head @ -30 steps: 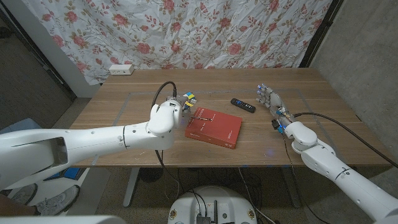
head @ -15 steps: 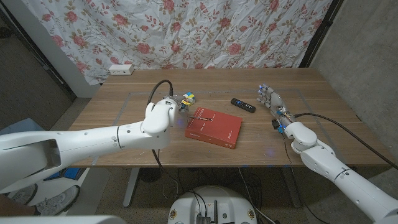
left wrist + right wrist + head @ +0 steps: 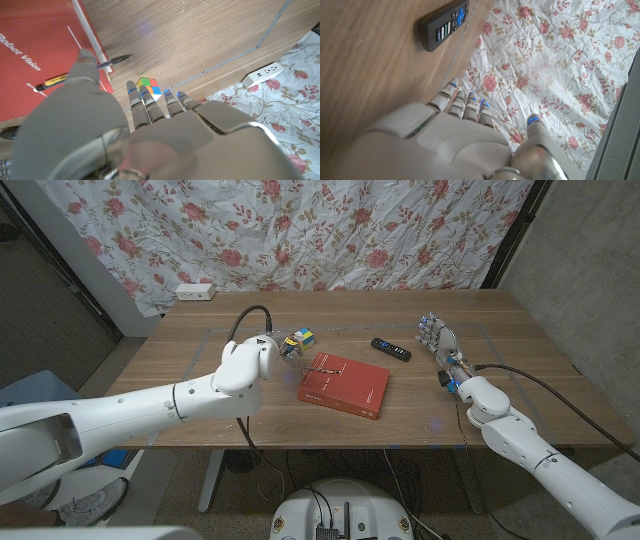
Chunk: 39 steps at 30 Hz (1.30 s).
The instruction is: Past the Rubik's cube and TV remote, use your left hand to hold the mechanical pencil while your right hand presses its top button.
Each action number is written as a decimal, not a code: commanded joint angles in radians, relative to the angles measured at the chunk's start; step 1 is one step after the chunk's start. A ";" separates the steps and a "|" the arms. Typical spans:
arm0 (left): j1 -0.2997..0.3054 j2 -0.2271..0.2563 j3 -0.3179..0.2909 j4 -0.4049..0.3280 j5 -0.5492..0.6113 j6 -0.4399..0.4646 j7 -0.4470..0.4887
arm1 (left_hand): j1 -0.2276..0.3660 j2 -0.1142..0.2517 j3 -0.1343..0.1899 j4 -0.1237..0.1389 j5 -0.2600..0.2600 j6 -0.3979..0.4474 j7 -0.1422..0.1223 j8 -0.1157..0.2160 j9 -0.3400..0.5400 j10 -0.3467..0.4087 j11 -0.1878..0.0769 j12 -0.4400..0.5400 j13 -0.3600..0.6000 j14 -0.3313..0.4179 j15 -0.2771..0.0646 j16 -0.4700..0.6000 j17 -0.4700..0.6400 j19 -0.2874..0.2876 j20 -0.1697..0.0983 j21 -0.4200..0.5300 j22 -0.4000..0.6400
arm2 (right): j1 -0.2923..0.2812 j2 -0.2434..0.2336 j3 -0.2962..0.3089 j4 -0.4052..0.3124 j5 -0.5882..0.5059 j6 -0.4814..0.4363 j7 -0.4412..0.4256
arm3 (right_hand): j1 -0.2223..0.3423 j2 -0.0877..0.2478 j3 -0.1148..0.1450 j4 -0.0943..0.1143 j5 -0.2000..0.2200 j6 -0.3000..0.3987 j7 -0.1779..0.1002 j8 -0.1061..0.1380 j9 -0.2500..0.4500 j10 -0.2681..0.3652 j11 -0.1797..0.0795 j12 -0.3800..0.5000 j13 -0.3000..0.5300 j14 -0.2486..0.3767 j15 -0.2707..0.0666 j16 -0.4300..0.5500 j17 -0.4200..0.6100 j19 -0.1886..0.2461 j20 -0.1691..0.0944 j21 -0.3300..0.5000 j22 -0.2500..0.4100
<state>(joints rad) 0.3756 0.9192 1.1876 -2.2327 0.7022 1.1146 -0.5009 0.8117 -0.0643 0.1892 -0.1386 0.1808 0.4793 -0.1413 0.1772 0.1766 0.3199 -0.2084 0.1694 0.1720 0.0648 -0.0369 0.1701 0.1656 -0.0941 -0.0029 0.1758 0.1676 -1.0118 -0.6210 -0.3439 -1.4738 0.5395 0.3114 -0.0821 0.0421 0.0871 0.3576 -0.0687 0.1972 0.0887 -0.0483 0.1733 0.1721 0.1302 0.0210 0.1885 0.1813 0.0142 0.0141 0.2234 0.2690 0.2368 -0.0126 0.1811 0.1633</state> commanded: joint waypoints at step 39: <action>0.524 -0.086 -0.681 0.229 -0.617 -0.619 0.707 | -0.092 0.073 0.007 0.026 0.005 -0.086 0.043 0.002 0.000 -0.065 0.051 0.012 0.002 0.024 -0.034 0.014 0.000 0.059 -0.019 0.023 0.000 | 0.014 0.052 -0.041 0.002 -0.070 0.037 -0.047 | -0.019 0.019 0.004 0.016 0.005 0.025 -0.010 0.014 0.002 0.017 -0.003 0.005 0.000 0.025 -0.009 0.002 -0.007 0.016 -0.001 0.008 0.002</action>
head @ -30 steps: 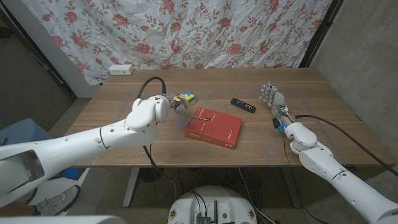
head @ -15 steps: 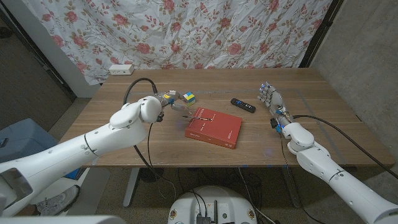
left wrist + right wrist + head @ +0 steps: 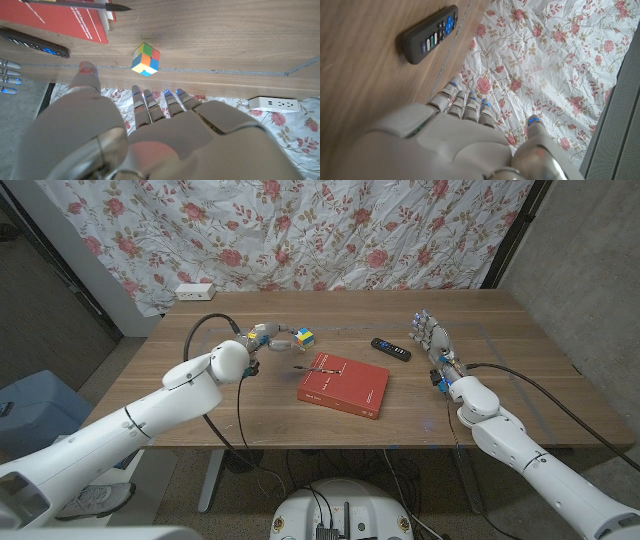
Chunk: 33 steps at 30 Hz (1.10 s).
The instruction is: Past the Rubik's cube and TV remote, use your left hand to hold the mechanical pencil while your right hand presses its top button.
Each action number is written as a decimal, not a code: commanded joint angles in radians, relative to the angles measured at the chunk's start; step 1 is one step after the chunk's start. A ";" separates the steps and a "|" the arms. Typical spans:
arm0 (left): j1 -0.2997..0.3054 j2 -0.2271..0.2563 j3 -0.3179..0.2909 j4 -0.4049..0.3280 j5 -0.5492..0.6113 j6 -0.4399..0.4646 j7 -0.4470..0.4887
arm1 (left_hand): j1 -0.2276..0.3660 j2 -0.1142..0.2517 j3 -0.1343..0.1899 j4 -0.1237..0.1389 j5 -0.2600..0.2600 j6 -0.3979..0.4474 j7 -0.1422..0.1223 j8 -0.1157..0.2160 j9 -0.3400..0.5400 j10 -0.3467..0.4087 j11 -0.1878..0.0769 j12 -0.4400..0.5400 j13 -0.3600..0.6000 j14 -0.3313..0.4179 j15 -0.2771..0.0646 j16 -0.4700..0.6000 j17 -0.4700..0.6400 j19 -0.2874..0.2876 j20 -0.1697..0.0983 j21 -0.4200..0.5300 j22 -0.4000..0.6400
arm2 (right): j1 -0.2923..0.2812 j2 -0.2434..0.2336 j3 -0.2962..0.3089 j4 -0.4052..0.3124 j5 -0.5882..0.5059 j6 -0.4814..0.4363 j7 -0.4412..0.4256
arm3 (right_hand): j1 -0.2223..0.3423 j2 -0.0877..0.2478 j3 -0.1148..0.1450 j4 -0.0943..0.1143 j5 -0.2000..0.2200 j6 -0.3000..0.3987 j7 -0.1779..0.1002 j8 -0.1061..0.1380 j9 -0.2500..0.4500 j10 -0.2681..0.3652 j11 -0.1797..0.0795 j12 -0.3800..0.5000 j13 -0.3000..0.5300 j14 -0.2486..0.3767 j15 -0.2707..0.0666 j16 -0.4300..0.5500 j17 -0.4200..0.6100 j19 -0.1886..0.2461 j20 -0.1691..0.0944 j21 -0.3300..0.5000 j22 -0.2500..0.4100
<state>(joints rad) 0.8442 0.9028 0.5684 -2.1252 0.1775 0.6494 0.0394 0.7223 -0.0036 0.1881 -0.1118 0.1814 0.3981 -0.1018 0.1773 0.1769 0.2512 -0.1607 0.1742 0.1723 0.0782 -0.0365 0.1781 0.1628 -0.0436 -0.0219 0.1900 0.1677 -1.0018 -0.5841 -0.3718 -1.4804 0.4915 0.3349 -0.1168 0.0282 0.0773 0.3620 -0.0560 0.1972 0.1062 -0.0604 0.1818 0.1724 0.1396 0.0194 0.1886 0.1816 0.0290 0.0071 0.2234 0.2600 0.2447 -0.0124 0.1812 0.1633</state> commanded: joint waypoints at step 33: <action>0.117 -0.309 -0.131 0.404 -0.263 -0.548 0.459 | -0.043 0.065 0.025 -0.009 -0.003 -0.068 0.063 0.003 -0.002 0.006 0.042 0.012 0.001 0.079 -0.073 0.005 0.001 0.115 -0.056 0.016 -0.001 | 0.044 0.048 0.000 0.071 0.042 0.061 0.051 | -0.018 0.019 -0.010 0.021 0.006 0.031 -0.001 0.009 0.002 0.032 -0.003 0.009 0.000 0.033 -0.003 0.007 -0.001 0.030 0.000 0.011 0.002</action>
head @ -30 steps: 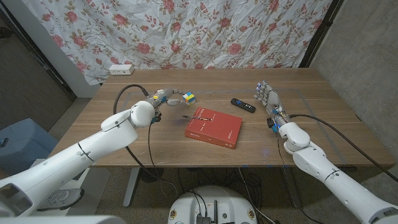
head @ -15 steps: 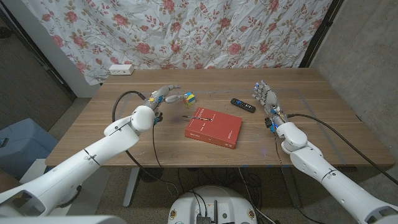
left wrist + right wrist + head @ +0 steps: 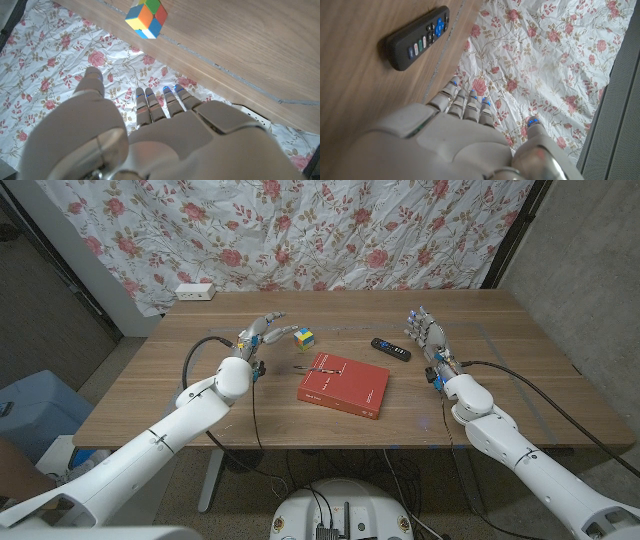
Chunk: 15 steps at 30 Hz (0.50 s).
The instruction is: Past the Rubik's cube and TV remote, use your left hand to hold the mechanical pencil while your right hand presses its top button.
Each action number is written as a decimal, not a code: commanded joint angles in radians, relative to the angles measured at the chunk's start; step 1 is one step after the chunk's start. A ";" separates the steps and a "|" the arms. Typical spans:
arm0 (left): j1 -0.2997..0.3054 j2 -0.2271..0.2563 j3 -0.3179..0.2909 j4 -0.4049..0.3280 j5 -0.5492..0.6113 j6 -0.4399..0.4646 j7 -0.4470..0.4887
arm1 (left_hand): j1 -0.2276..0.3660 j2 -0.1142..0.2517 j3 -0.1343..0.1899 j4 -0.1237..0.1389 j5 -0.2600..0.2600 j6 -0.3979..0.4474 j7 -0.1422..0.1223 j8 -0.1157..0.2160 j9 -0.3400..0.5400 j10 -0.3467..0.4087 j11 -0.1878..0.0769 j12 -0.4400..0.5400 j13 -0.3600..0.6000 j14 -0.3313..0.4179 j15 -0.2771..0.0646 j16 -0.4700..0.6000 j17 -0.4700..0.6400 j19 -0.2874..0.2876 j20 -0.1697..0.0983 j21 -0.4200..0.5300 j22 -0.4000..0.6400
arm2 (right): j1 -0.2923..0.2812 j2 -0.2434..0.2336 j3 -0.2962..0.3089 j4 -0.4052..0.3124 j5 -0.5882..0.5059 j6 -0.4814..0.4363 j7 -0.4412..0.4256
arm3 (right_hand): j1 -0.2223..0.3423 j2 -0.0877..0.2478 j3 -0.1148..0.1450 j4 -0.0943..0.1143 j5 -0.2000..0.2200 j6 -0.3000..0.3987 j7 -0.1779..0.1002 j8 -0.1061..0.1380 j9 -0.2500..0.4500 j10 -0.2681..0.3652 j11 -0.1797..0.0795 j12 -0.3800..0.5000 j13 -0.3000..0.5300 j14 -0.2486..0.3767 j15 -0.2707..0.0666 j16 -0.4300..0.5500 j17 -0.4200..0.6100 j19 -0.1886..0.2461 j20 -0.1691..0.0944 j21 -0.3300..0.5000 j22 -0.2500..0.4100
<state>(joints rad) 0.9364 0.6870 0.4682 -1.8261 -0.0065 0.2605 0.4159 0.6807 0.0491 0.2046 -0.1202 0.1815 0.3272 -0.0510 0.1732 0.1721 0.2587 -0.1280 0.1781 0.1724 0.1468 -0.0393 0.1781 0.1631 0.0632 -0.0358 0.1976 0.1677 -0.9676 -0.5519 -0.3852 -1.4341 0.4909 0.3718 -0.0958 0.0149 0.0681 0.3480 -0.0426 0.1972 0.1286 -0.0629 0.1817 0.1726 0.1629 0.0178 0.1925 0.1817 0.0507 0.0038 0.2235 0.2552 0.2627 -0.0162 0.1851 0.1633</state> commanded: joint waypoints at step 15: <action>0.011 -0.161 -0.035 0.251 -0.121 -0.364 0.107 | -0.053 0.034 0.008 -0.001 -0.006 -0.110 -0.035 -0.007 0.001 -0.126 0.010 -0.010 0.001 -0.010 -0.062 -0.010 0.000 0.026 -0.034 -0.005 0.000 | 0.008 0.024 0.021 0.013 0.039 0.028 0.006 | -0.008 0.028 0.000 0.017 0.007 0.008 -0.002 0.006 0.001 0.005 -0.003 0.001 0.000 0.019 0.004 0.009 0.002 0.017 0.007 0.006 0.002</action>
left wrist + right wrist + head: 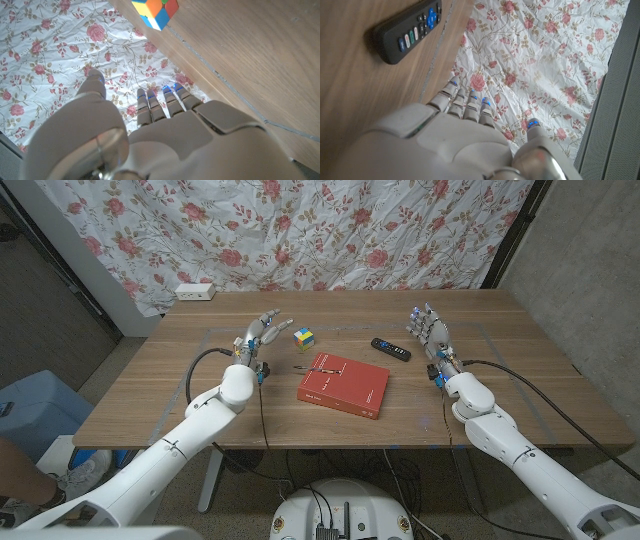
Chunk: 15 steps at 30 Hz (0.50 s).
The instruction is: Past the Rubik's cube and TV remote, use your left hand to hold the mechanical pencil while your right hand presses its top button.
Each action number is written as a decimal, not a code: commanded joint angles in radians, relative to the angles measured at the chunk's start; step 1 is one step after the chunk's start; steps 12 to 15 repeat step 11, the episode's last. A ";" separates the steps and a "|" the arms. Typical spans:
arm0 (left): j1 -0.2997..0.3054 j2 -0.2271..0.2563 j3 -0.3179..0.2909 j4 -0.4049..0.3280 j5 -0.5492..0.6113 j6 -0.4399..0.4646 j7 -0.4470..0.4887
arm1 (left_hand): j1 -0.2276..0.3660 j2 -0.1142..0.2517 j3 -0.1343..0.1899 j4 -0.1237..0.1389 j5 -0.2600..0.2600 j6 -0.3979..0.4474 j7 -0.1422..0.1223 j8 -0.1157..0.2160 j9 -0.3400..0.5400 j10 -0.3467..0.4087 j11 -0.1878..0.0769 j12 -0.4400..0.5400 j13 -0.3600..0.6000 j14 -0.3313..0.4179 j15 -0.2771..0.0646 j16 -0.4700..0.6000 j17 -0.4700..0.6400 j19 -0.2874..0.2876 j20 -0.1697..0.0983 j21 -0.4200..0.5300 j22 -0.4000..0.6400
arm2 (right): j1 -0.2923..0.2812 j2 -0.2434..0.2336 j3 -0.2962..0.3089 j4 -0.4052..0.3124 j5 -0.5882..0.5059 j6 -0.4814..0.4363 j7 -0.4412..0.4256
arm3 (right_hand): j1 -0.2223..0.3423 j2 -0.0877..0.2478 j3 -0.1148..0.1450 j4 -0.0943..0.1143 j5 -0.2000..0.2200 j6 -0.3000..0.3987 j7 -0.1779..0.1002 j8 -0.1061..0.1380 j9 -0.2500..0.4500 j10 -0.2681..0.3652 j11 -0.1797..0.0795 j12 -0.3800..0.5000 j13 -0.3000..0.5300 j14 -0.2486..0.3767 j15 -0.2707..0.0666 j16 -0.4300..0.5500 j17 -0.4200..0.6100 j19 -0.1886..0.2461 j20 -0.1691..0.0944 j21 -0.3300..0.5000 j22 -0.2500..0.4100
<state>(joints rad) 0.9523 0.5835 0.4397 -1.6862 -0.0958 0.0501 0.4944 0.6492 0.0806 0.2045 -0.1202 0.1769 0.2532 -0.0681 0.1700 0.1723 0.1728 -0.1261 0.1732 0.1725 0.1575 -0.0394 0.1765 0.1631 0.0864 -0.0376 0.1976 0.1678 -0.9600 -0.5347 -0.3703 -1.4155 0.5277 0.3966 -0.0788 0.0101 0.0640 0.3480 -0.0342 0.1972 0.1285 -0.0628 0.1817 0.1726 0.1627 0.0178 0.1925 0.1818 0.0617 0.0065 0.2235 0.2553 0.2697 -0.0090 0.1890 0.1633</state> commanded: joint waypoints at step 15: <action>-0.012 -0.105 -0.029 0.219 -0.131 -0.294 -0.025 | -0.059 0.018 0.009 0.003 0.000 -0.091 0.001 0.001 0.001 -0.035 0.027 0.012 0.001 -0.047 -0.054 -0.007 0.001 -0.017 -0.029 -0.013 0.000 | -0.010 0.014 0.006 -0.024 0.003 -0.005 -0.030 | -0.003 0.031 -0.001 0.014 0.008 0.008 -0.002 0.005 0.001 0.006 -0.004 0.001 0.000 0.009 0.002 0.008 0.001 0.011 0.001 0.001 0.002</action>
